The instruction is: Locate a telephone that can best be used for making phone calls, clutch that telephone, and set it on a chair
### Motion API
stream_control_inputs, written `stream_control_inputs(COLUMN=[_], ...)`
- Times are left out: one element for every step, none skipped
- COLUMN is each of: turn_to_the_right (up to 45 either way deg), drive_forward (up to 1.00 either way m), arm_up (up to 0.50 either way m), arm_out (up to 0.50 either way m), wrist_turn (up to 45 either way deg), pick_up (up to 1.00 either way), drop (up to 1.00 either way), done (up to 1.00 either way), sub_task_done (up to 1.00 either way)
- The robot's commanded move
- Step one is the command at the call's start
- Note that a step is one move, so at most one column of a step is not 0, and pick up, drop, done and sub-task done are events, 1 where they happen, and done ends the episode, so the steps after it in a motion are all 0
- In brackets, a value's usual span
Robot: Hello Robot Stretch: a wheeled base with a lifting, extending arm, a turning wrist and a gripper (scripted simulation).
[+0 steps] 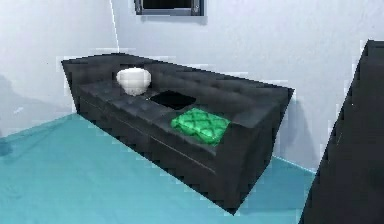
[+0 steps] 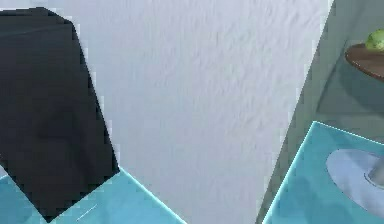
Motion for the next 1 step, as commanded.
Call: stream_control_inputs(turn_to_the_right=[-18.0], drive_forward=[0.00], arm_up=[0.00], arm_out=[0.00], wrist_turn=[0.0], pick_up=[0.00], drop=[0.00], done=[0.00], sub_task_done=[0.00])
